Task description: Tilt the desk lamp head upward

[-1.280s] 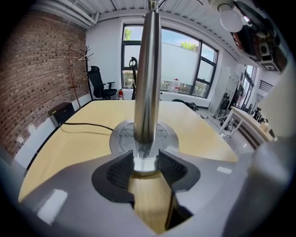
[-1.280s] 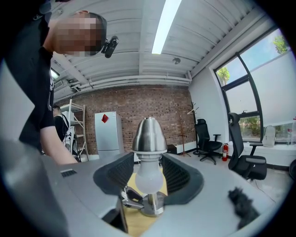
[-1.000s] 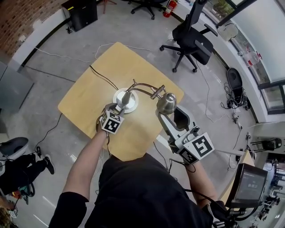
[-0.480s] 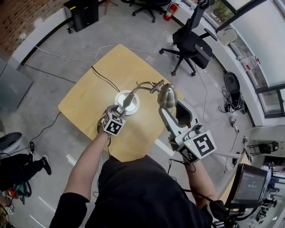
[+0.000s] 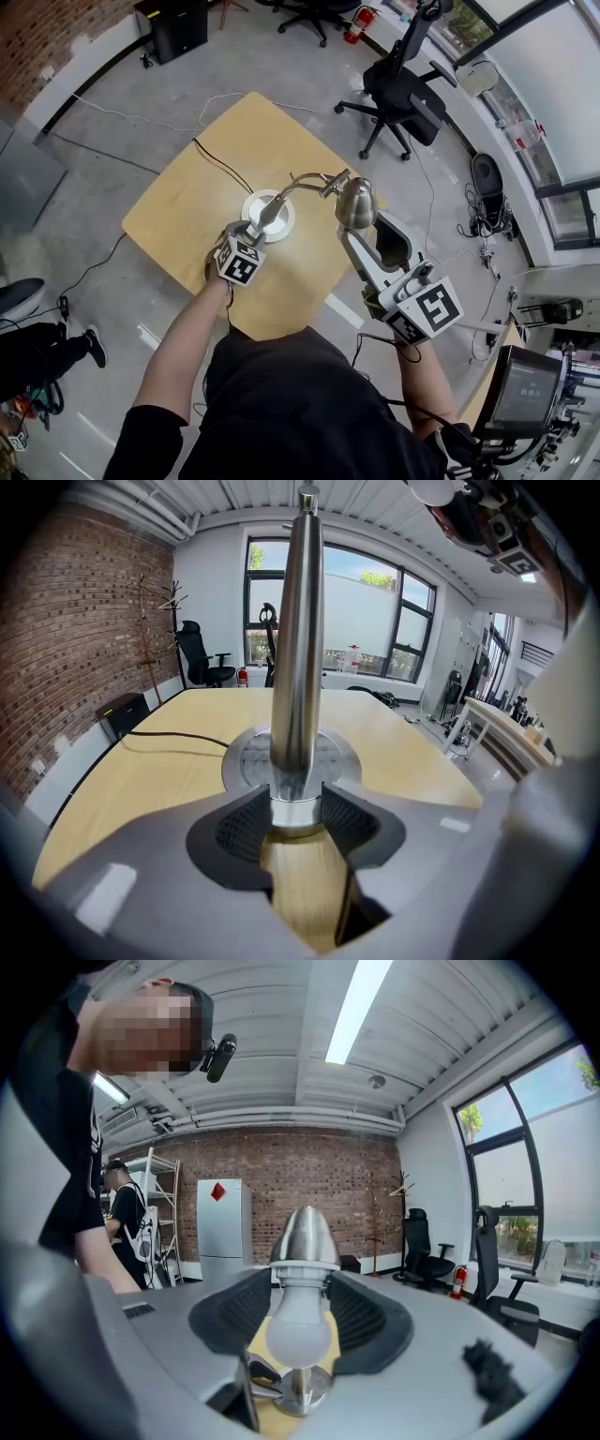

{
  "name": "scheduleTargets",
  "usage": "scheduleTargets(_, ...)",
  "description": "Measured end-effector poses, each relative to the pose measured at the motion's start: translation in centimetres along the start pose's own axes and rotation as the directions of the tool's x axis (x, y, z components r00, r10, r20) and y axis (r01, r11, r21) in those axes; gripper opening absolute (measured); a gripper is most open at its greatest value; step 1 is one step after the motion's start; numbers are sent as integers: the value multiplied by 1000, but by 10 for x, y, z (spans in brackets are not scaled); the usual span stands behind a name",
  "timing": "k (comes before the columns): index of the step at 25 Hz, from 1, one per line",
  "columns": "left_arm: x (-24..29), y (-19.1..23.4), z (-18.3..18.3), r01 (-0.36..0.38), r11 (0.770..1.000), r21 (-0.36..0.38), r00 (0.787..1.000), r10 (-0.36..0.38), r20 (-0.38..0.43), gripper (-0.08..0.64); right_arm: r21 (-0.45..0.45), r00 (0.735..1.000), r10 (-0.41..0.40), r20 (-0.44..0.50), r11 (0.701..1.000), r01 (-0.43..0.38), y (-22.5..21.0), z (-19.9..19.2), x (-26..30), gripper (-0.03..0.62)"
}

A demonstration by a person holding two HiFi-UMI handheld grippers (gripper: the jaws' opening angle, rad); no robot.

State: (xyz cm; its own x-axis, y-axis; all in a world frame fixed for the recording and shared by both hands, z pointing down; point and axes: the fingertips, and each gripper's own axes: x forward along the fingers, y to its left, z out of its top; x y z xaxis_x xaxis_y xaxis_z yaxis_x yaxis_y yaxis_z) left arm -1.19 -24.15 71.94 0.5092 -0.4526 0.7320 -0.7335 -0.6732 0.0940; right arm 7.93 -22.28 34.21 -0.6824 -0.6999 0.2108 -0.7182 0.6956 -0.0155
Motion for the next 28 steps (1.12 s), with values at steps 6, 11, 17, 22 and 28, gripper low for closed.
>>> scheduleTargets(6,-4,-1,0,-3,1000,-4,1000,3,2,181,35,997,-44,63,999,41,-1,5,-2,206)
scheduleTargets(11,-4,-1,-1,-9,1000,-7,1000,9,4,181,18,998,-36,55,999,35,0,13,8,206)
scheduleTargets(17,-5,3,-2,-10,1000,-10,1000,10,6,181,-5,999,-12,31,1000,12,3,26,30,206)
scheduleTargets(22,-4,3,-2,-10,1000,-8,1000,10,8,181,3,1000,2,-23,1000,-2,3,30,41,206)
scheduleTargets(28,-1,2,-3,-11,1000,-8,1000,12,13,181,-8,998,12,-68,1000,-12,3,34,57,206)
